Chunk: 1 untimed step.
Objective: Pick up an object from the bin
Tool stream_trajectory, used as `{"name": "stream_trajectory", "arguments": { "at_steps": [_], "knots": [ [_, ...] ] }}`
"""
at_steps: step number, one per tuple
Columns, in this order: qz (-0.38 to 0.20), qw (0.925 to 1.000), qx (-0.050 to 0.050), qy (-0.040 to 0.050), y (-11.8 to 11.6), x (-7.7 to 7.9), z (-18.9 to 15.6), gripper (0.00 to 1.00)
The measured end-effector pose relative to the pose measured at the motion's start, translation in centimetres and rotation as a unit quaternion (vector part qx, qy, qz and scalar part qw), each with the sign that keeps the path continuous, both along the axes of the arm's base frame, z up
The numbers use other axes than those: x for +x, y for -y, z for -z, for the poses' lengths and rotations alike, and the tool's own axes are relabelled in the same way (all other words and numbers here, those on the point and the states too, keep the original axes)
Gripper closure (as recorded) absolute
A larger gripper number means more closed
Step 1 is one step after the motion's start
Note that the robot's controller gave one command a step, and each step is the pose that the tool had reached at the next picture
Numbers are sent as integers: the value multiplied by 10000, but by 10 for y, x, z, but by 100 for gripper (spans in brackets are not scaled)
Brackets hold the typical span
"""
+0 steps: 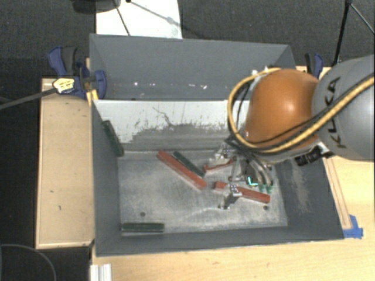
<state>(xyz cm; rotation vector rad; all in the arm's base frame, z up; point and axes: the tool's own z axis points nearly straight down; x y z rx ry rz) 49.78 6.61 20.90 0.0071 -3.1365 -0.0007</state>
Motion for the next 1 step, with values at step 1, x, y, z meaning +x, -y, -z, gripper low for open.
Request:
{"name": "stream_trajectory", "arguments": {
  "at_steps": [1],
  "knots": [
    [12,10000,3,37,0,2,-3,0]
  ]
}}
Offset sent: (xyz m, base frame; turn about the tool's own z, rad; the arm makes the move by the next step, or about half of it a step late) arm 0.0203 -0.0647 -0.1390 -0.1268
